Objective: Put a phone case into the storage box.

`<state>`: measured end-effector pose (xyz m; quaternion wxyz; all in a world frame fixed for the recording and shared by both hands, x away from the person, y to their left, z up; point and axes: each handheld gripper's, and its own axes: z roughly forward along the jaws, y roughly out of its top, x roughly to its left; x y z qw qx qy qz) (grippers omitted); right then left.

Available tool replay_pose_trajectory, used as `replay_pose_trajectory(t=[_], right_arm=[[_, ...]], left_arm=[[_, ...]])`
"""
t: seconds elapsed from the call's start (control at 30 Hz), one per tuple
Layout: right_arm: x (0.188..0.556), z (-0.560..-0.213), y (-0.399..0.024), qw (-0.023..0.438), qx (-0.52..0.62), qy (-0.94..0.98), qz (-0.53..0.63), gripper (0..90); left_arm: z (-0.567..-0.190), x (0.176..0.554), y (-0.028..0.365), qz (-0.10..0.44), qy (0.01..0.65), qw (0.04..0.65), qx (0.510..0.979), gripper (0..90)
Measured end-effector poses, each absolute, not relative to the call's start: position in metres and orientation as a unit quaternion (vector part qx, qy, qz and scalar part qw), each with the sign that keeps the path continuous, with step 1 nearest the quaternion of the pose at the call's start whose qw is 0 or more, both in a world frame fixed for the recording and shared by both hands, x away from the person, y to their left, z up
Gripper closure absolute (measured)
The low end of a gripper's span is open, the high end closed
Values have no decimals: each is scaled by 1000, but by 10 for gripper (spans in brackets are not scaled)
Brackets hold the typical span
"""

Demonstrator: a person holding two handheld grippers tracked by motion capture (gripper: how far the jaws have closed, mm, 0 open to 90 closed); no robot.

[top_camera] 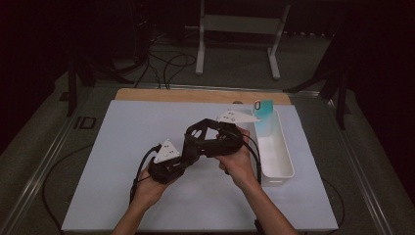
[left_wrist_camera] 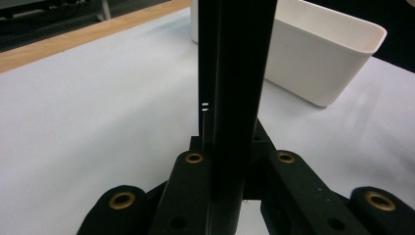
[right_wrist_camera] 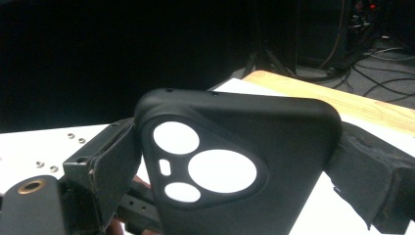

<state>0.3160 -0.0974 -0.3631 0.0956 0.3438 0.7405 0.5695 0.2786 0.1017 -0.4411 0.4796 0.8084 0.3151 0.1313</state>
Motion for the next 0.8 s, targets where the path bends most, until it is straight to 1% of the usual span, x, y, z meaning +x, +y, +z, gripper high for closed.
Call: replay_pose_trajectory(t=[0.37,0.67,0.77,0.8], right_arm=[[317,-367,-93,103,353,734,572,105],[316,-368,-94,105,356,730,574,128],[315,-368,-93,110,354,730,574,132],[315,-368,-93,109,354,730,574,133]], left_arm=[[-442,278,99,121,315,482,809,855],[-442,279,99,117,314,483,809,852],[-442,278,100,117,308,487,809,818],[-442,278,100,115,306,489,809,781]])
